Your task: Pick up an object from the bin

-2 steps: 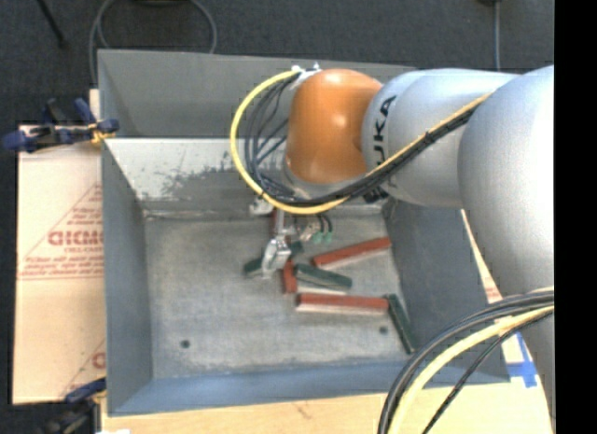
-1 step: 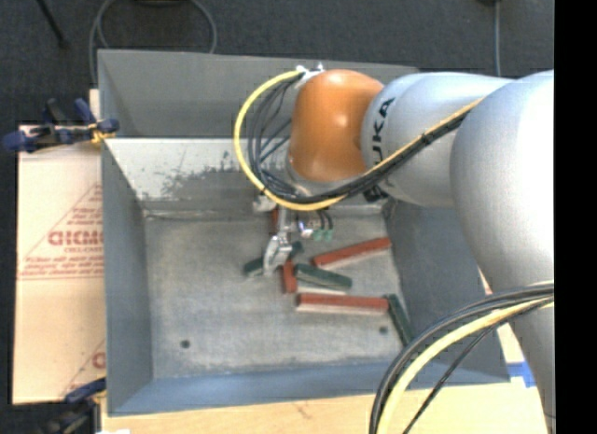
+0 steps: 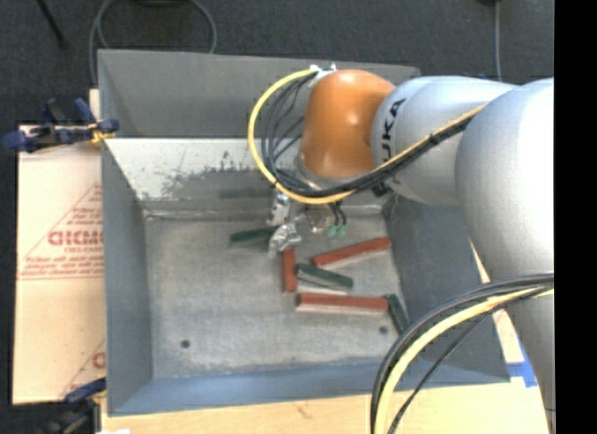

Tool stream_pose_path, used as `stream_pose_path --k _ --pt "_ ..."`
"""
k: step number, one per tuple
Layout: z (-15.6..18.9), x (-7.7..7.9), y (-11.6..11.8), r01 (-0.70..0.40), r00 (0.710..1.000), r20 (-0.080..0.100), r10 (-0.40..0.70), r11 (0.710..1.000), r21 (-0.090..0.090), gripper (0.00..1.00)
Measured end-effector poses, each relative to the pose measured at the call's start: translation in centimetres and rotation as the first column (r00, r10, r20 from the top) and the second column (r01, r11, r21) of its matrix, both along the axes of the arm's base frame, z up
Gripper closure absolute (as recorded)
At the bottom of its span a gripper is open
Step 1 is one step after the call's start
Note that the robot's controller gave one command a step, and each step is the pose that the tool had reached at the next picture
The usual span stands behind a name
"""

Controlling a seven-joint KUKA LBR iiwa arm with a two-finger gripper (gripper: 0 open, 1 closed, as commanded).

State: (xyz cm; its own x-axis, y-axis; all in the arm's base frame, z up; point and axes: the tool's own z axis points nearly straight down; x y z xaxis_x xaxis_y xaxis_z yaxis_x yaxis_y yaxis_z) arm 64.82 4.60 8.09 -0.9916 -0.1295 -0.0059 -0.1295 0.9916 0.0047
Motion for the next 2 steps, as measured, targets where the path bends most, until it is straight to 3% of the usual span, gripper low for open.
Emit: stream_pose_path --k 2 --pt "0.22 -0.08 -0.01 0.001 1.000 0.000 -0.001 1.000 0.000 1.00"
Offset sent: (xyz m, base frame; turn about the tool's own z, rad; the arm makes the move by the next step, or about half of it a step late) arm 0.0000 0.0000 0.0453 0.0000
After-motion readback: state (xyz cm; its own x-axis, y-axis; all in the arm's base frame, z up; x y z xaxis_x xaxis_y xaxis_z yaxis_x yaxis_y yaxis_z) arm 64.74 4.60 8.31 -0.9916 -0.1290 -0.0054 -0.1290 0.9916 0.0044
